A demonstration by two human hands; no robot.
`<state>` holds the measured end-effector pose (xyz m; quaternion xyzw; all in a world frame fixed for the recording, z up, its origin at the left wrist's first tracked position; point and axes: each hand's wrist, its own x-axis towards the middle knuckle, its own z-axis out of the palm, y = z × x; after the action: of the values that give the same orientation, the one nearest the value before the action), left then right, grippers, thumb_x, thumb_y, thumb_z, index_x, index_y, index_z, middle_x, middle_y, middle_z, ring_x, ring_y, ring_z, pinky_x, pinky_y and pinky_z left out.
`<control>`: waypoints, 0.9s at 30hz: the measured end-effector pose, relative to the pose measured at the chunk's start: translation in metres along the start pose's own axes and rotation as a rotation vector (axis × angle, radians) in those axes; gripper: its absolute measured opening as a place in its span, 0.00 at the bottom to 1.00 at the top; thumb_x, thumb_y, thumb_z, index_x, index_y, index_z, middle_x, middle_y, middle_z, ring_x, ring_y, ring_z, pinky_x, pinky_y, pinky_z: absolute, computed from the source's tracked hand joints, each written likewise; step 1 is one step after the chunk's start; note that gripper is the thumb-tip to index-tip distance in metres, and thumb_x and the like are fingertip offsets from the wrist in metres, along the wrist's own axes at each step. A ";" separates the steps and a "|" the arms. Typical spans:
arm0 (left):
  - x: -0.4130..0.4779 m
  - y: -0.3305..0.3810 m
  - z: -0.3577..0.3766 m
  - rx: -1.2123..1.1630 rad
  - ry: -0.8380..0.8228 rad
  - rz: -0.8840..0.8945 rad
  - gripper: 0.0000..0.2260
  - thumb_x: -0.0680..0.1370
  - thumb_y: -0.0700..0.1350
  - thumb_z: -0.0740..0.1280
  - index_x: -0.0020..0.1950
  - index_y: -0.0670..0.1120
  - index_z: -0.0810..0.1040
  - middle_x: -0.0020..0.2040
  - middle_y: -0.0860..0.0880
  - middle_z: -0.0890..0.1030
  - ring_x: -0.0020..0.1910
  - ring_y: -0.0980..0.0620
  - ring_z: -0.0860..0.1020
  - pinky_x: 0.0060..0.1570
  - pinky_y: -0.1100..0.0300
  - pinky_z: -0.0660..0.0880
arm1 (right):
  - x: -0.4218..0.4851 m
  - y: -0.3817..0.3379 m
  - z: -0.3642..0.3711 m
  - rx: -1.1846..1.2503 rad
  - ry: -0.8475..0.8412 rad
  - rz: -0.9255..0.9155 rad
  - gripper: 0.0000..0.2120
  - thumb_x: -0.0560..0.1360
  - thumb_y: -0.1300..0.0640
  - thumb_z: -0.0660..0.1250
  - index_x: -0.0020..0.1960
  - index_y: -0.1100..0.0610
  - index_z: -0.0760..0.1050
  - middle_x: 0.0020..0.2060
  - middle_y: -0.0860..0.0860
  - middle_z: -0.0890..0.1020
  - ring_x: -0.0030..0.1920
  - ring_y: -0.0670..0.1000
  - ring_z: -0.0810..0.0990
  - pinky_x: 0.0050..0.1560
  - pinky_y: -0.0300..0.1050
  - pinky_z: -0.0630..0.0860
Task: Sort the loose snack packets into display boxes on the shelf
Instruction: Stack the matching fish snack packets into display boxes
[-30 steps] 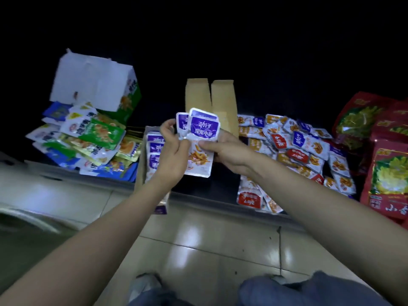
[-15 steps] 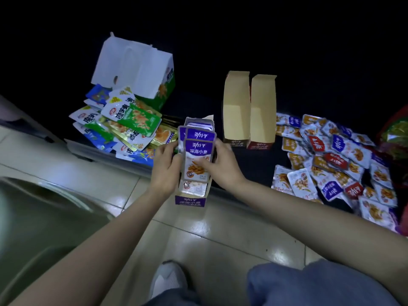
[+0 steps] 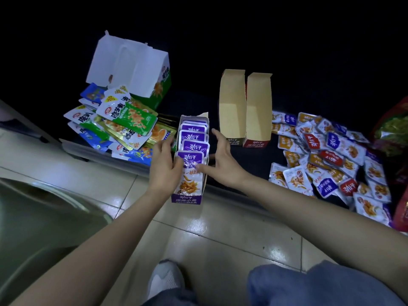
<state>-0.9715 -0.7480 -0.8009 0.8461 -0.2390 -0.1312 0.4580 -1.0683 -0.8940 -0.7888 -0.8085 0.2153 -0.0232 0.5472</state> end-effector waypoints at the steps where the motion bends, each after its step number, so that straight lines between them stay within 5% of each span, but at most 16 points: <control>1: 0.000 0.004 0.000 0.034 0.051 0.036 0.21 0.82 0.41 0.61 0.75 0.45 0.63 0.69 0.44 0.64 0.64 0.54 0.68 0.59 0.47 0.76 | -0.001 0.000 -0.006 0.011 0.000 0.011 0.46 0.74 0.56 0.73 0.78 0.50 0.43 0.75 0.53 0.51 0.70 0.53 0.68 0.63 0.52 0.76; 4: 0.004 0.029 0.006 0.186 0.221 0.283 0.17 0.77 0.39 0.61 0.66 0.40 0.71 0.62 0.40 0.70 0.62 0.44 0.71 0.59 0.45 0.72 | -0.006 0.001 -0.031 -0.003 0.025 0.008 0.37 0.76 0.54 0.70 0.76 0.52 0.52 0.73 0.52 0.61 0.63 0.49 0.73 0.58 0.46 0.77; 6: 0.009 0.056 0.022 0.218 0.218 0.454 0.16 0.73 0.38 0.59 0.60 0.40 0.75 0.57 0.42 0.72 0.57 0.43 0.72 0.57 0.51 0.70 | -0.012 0.006 -0.057 -0.010 0.087 0.002 0.24 0.77 0.57 0.69 0.70 0.54 0.65 0.61 0.51 0.75 0.55 0.45 0.77 0.53 0.39 0.74; 8: 0.011 0.085 0.048 0.146 0.102 0.559 0.15 0.73 0.38 0.58 0.57 0.41 0.77 0.53 0.44 0.74 0.53 0.47 0.74 0.53 0.58 0.69 | -0.021 0.017 -0.088 -0.015 0.170 0.010 0.12 0.77 0.63 0.67 0.60 0.56 0.74 0.44 0.49 0.81 0.44 0.46 0.79 0.45 0.34 0.72; 11: 0.014 0.117 0.103 0.045 -0.219 0.590 0.11 0.75 0.39 0.59 0.53 0.45 0.79 0.48 0.48 0.76 0.47 0.51 0.76 0.50 0.56 0.72 | -0.043 0.045 -0.138 -0.017 0.282 0.090 0.10 0.77 0.70 0.61 0.51 0.59 0.76 0.37 0.50 0.81 0.37 0.51 0.79 0.42 0.39 0.75; 16: 0.006 0.123 0.196 0.239 -0.764 0.698 0.13 0.78 0.39 0.63 0.60 0.47 0.80 0.59 0.45 0.79 0.59 0.44 0.74 0.58 0.50 0.71 | -0.100 0.115 -0.194 -0.329 0.433 0.316 0.06 0.77 0.66 0.63 0.50 0.59 0.78 0.46 0.54 0.82 0.45 0.53 0.80 0.49 0.46 0.76; 19: -0.010 0.112 0.226 0.478 -0.909 0.845 0.18 0.83 0.46 0.59 0.72 0.52 0.71 0.75 0.49 0.66 0.75 0.46 0.61 0.71 0.52 0.59 | -0.124 0.152 -0.195 -0.466 0.416 0.383 0.14 0.76 0.65 0.65 0.61 0.62 0.77 0.61 0.59 0.77 0.61 0.58 0.74 0.60 0.42 0.68; 22: -0.014 0.096 0.232 0.682 -0.896 0.959 0.19 0.84 0.50 0.57 0.76 0.57 0.65 0.79 0.52 0.57 0.79 0.50 0.50 0.75 0.54 0.48 | -0.130 0.174 -0.185 -0.559 0.404 0.375 0.21 0.76 0.60 0.69 0.67 0.62 0.72 0.65 0.60 0.72 0.67 0.60 0.68 0.68 0.46 0.62; 27: 0.000 0.073 0.218 0.562 -0.671 0.930 0.15 0.77 0.49 0.62 0.63 0.52 0.79 0.68 0.49 0.75 0.70 0.44 0.68 0.67 0.46 0.62 | -0.118 0.179 -0.186 -0.701 0.488 0.407 0.25 0.74 0.56 0.72 0.68 0.59 0.69 0.64 0.60 0.70 0.65 0.60 0.66 0.65 0.47 0.61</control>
<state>-1.0883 -0.9374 -0.8590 0.6546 -0.7371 -0.1087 0.1281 -1.2842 -1.0678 -0.8508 -0.8568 0.4865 -0.0305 0.1682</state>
